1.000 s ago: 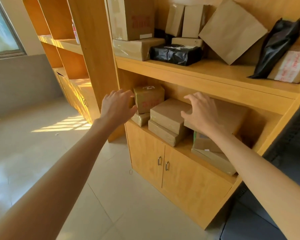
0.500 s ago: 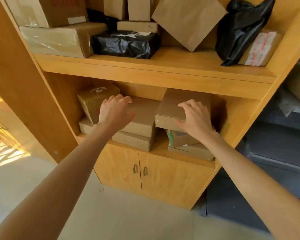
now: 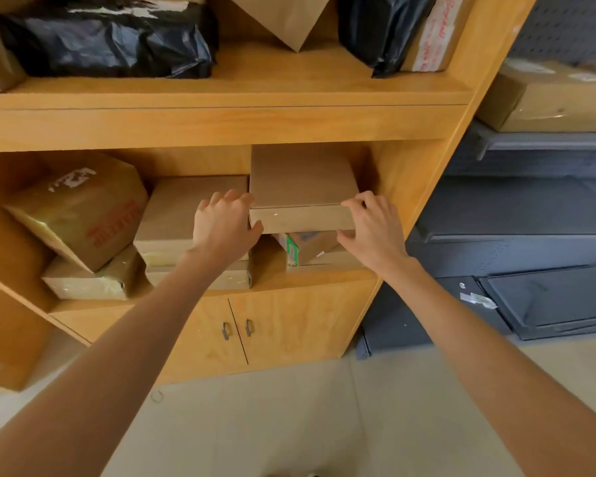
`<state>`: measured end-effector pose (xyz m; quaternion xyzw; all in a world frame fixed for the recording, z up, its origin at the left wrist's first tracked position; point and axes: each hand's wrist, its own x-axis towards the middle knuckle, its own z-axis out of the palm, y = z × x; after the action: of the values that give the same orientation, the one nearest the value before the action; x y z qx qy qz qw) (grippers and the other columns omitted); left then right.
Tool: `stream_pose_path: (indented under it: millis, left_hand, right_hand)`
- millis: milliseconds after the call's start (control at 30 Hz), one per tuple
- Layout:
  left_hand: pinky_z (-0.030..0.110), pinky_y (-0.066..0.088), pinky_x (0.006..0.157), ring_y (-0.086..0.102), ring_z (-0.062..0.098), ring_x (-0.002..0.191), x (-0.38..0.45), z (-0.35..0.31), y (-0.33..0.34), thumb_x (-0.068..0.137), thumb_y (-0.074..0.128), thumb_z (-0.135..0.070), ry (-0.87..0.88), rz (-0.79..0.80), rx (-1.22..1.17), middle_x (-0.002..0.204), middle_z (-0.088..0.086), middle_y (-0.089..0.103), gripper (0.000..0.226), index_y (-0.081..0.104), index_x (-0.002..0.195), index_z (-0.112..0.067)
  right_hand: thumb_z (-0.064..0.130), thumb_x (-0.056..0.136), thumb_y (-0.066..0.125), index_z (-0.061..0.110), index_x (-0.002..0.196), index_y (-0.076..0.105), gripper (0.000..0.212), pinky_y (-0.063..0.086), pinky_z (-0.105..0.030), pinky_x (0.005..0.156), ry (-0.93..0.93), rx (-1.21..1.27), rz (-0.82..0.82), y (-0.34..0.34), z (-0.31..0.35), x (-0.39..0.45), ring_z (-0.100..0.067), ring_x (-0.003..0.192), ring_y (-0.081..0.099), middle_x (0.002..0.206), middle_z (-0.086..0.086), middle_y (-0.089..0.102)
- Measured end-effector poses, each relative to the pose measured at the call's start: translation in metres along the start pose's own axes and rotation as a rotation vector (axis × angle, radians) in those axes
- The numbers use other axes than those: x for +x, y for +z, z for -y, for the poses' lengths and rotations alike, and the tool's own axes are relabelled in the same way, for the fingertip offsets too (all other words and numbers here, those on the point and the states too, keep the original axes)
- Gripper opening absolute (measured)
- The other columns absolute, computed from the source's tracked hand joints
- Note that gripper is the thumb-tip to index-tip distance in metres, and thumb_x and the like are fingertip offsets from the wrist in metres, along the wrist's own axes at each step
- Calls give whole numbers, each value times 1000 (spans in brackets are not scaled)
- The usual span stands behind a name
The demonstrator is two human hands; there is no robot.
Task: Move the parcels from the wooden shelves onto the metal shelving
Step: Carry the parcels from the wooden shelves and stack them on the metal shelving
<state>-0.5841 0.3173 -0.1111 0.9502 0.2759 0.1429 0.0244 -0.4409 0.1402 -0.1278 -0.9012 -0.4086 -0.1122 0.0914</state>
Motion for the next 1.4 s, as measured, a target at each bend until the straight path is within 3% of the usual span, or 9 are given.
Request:
stream_pose_path:
  millis: [200, 333, 533, 733, 933, 1167, 1400]
  left_hand:
    - [41, 45, 85, 56, 34, 106, 15, 3, 25, 87, 60, -33, -7, 26, -25, 114, 11, 63, 39, 61, 119, -12]
    - [42, 41, 92, 50, 34, 115, 25, 3, 47, 85, 62, -40, 20, 41, 45, 126, 12, 56, 52, 53, 129, -14]
    - [45, 33, 101, 39, 36, 125, 42, 7, 98, 76, 69, -48, 114, -12, 195, 142, 16, 39, 81, 35, 142, -17]
    - [53, 24, 110, 33, 41, 132, 71, 15, 143, 62, 83, -40, 154, -114, 237, 142, 22, 38, 101, 28, 144, -17]
    - [56, 14, 112, 33, 40, 133, 88, 15, 174, 59, 84, -28, 219, -179, 266, 140, 23, 41, 98, 33, 142, -15]
    - [54, 27, 109, 37, 41, 131, 94, 10, 193, 68, 77, -19, 215, -267, 235, 140, 25, 41, 85, 35, 142, -15]
    - [53, 28, 109, 39, 39, 131, 86, 9, 187, 61, 82, -17, 230, -287, 252, 140, 22, 44, 92, 37, 141, -16]
  right_hand:
    - [34, 87, 63, 12, 129, 54, 48, 36, -37, 94, 6, 27, 1, 18, -10, 9, -29, 114, 47, 125, -10, 52]
    - [36, 87, 64, 12, 135, 48, 56, 36, -39, 99, -58, -62, -2, 39, -19, 22, -30, 118, 45, 131, -12, 49]
    - [32, 71, 82, 11, 142, 40, 86, 40, -48, 101, -139, -188, -10, 87, -35, 39, -38, 120, 46, 137, -20, 47]
    - [27, 58, 90, 14, 147, 30, 108, 26, -54, 112, -180, -225, -120, 128, -55, 67, -41, 134, 35, 144, -22, 39]
    - [24, 57, 90, 18, 149, 24, 113, 22, -58, 112, -222, -263, -182, 159, -64, 80, -38, 136, 33, 147, -19, 37]
    - [10, 60, 86, 21, 150, 19, 112, 30, -57, 109, -218, -313, -290, 177, -70, 84, -38, 135, 35, 149, -17, 36]
    - [6, 61, 84, 19, 145, 28, 102, 33, -57, 107, -237, -281, -329, 171, -73, 79, -37, 132, 39, 145, -17, 42]
